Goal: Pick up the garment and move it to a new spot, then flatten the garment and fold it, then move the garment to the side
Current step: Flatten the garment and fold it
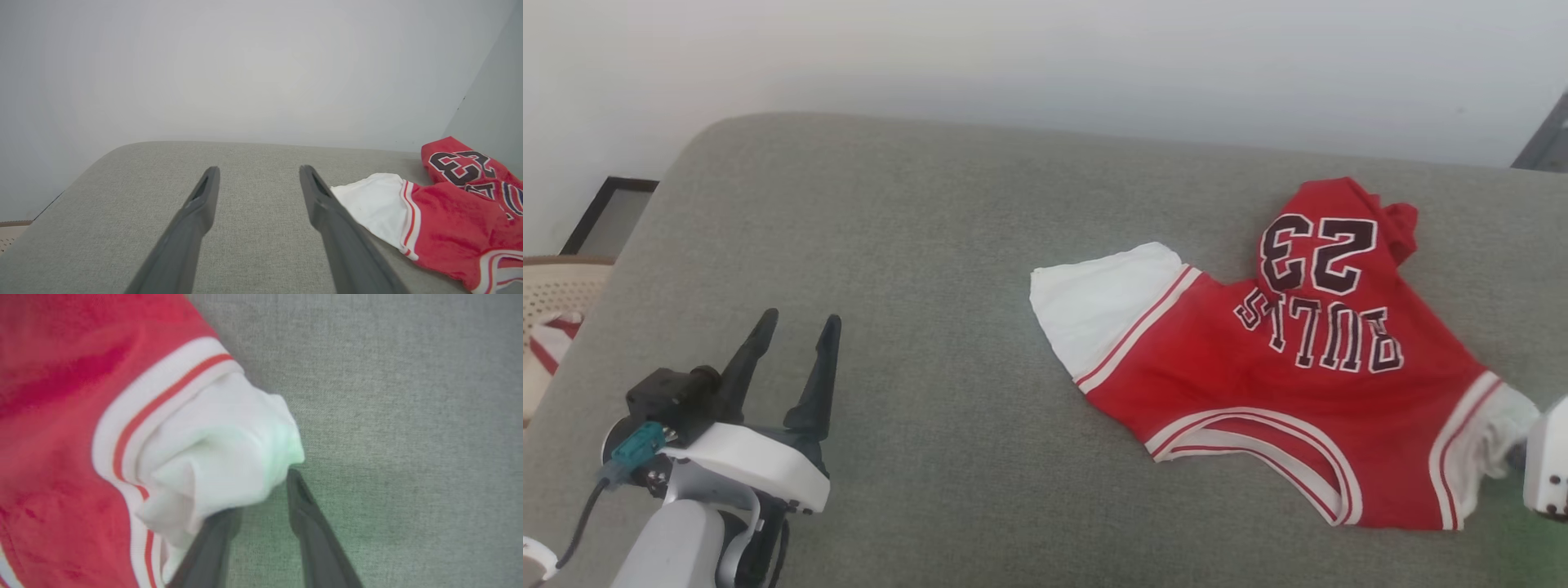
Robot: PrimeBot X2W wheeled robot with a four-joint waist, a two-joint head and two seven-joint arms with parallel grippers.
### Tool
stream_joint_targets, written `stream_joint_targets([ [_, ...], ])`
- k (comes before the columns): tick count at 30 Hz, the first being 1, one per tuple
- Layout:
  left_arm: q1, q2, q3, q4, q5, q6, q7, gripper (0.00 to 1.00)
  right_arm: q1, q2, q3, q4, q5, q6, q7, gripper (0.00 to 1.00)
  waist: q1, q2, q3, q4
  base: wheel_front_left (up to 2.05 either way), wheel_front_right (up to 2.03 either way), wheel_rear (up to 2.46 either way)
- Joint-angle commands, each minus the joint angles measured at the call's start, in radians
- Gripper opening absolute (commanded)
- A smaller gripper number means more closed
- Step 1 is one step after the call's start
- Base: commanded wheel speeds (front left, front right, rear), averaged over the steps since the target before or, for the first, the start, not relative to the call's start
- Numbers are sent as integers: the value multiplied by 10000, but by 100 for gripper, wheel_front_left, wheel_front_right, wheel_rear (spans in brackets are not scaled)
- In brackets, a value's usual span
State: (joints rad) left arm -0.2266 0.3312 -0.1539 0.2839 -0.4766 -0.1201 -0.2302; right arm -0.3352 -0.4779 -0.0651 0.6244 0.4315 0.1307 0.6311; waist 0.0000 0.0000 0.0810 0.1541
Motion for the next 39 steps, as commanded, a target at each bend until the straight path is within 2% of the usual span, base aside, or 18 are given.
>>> stream_joint_targets([
  [1,-87,38,3,-48,-52,13,76,100,-174,-42,54,119,73,1,-101,100,0,0,-77,-107,0,0,0],
  [9,0,282,-65,-274,-259,-16,359,100,-612,-152,556,-79,262,1,-637,100,0,0,-276,-624,0,0,0],
  [22,-62,730,-220,-490,-668,-52,1295,100,-613,530,1073,-2177,151,1,-2909,100,0,0,-229,-1986,0,0,0],
  [26,-381,907,-280,-291,-1016,-68,1926,100,-523,950,989,-2924,-136,1,-3934,100,0,0,-5,-2400,0,0,0],
  [32,-1242,1242,-523,258,-1762,-93,3405,100,-429,1736,728,-3729,-805,1,-5187,100,0,0,432,-3001,0,0,0],
  [39,-2612,1567,-903,1298,-2362,-95,5320,100,-528,2590,602,-4173,-1280,1,-5743,100,0,0,950,-3644,0,0,0],
])
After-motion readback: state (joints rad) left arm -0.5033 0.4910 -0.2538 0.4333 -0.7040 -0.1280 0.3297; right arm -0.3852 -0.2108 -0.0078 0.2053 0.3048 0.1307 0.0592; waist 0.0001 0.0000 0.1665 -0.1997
